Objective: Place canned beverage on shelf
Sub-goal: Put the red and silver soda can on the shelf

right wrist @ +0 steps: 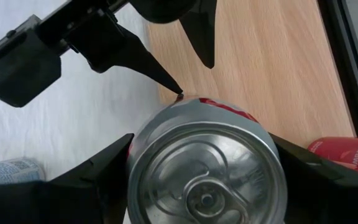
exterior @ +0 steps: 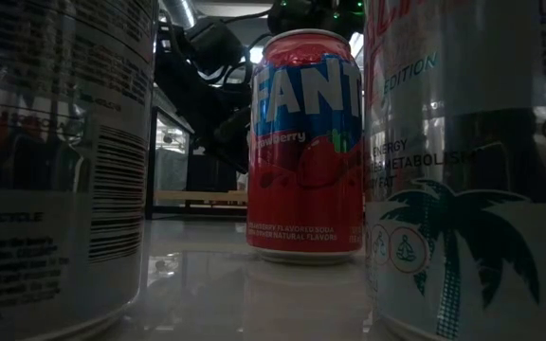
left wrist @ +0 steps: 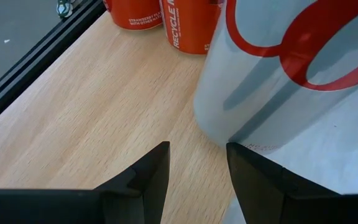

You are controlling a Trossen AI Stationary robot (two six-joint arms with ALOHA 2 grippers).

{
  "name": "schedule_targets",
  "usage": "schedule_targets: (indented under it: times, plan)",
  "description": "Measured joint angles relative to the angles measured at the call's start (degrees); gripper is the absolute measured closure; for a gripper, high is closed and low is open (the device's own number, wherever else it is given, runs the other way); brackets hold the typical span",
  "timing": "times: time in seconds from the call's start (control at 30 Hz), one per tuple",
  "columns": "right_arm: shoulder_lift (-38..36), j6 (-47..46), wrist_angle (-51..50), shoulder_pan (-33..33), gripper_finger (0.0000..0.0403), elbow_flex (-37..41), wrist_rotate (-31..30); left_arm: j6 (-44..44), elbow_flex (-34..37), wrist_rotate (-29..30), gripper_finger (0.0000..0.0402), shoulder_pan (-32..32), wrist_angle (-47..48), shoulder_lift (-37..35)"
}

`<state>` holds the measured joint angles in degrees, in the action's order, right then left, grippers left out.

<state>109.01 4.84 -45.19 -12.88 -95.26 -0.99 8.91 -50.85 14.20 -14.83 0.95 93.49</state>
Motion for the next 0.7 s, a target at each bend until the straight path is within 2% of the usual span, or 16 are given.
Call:
schedule_targets:
  times: [0.47,0.7]
  plan:
    - [0.00,0.00,0.23,0.00,0.0107,0.00,-0.04,0.17,0.00,-0.07,0.0239,0.02,-0.09,0.00]
    - [-0.14,0.00,1.94,0.00,0.0053,-0.02,-0.07,0.20,0.00,-0.57,0.0239,0.07,-0.50,-0.02]
